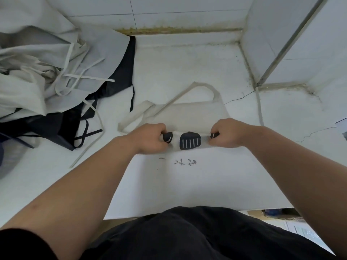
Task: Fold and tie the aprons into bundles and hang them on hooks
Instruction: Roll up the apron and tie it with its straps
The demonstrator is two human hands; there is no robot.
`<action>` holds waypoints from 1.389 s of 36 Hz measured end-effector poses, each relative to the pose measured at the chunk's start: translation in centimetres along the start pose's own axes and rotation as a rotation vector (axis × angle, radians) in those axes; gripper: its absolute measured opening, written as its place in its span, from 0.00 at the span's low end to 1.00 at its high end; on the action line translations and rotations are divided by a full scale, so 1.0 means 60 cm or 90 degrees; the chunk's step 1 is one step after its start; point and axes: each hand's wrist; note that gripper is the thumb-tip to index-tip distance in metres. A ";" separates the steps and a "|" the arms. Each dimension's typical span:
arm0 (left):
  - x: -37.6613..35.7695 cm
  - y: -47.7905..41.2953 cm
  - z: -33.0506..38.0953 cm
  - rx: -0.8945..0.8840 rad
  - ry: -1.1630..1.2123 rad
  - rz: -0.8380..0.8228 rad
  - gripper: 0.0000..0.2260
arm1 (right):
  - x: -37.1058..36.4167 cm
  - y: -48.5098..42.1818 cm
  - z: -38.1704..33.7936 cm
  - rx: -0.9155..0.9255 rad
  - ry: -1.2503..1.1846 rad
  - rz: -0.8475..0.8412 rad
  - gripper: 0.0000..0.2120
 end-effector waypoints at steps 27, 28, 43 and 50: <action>0.008 -0.047 -0.042 0.346 -0.219 0.304 0.40 | -0.051 -0.036 0.021 -0.029 0.146 0.010 0.48; 0.010 -0.045 -0.039 0.316 -0.204 0.340 0.37 | -0.048 -0.037 0.019 -0.028 0.148 0.011 0.48; 0.011 -0.056 -0.031 -0.096 -0.156 0.146 0.24 | -0.004 -0.048 -0.009 -0.050 0.013 0.074 0.27; 0.069 -0.073 -0.012 -0.005 -0.050 -0.007 0.07 | 0.037 -0.052 0.008 -0.069 0.023 0.041 0.09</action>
Point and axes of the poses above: each hand's wrist, its own y-axis away from the middle knuckle, its own x-axis out of the back of the hand, z = x × y, and after that the axes turned 12 degrees about x, right-handed
